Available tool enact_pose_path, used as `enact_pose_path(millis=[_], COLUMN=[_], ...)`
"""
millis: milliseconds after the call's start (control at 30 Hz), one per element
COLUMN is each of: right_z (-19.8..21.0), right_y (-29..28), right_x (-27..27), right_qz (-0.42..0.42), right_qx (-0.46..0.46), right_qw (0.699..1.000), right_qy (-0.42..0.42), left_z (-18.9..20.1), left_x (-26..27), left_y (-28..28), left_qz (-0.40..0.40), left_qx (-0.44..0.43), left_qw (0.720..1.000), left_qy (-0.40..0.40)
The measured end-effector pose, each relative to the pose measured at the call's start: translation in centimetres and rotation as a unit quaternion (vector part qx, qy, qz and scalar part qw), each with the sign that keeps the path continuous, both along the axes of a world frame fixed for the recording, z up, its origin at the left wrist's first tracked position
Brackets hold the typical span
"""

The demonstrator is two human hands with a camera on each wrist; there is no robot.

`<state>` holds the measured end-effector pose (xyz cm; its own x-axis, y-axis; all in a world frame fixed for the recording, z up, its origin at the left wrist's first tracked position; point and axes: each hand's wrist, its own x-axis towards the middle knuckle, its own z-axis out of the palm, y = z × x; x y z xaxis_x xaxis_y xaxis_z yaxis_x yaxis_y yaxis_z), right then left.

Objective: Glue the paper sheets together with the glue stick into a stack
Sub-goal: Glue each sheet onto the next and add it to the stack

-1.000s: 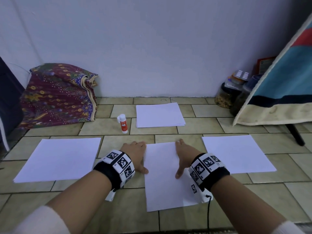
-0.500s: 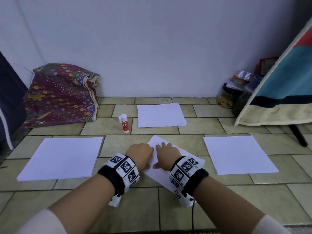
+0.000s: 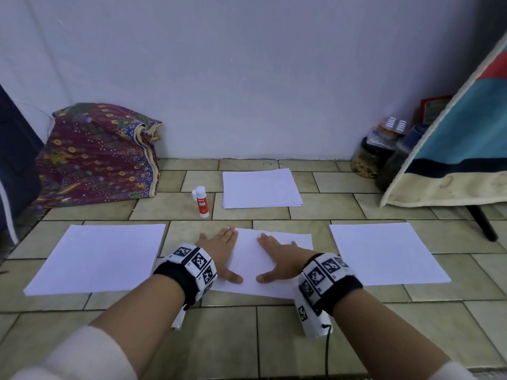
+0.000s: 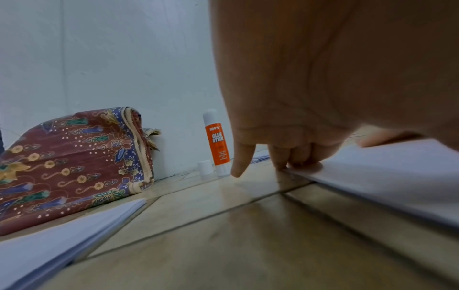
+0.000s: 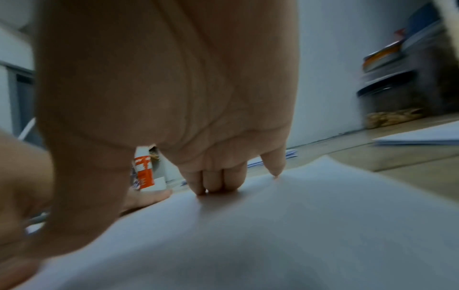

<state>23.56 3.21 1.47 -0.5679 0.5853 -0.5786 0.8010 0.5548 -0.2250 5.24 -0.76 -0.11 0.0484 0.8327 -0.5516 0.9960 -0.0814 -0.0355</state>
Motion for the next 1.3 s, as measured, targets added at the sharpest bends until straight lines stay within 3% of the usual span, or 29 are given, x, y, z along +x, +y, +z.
enact_pose_path(millis=[367,633,767,933,1067,1300], right_z=[1.9,0.9,0.9,0.6,0.4,0.6], right_y=[2.3,3.0,2.3,1.1,0.7,1.0], right_x=[6.4,5.1,4.3,5.6,6.0,4.5], right_qz=[-0.105,-0.186,-0.138,-0.083,-0.085,-0.079], right_qx=[-0.047,0.146,0.179,0.133,0.1,0.121], right_qw=[0.991,0.972,0.973,0.985,0.989,0.987], right_qy=[-0.074,-0.01,-0.046,-0.068,-0.065,-0.066], left_z=[0.0,0.9,1.2,0.8,0.5,-0.1], left_x=[-0.6,-1.3,-1.8,-2.1,-2.3,-3.1], left_y=[-0.3,-1.0,-0.9,-1.4,-1.7,-1.6], left_qz=[-0.015,0.014,0.005,-0.001,-0.004,-0.018], left_qx=[-0.016,0.005,-0.008,-0.018,-0.021,-0.042], left_qw=[1.0,0.998,0.998,0.998,0.997,0.995], left_qy=[-0.004,-0.059,-0.064,-0.063,-0.071,-0.092])
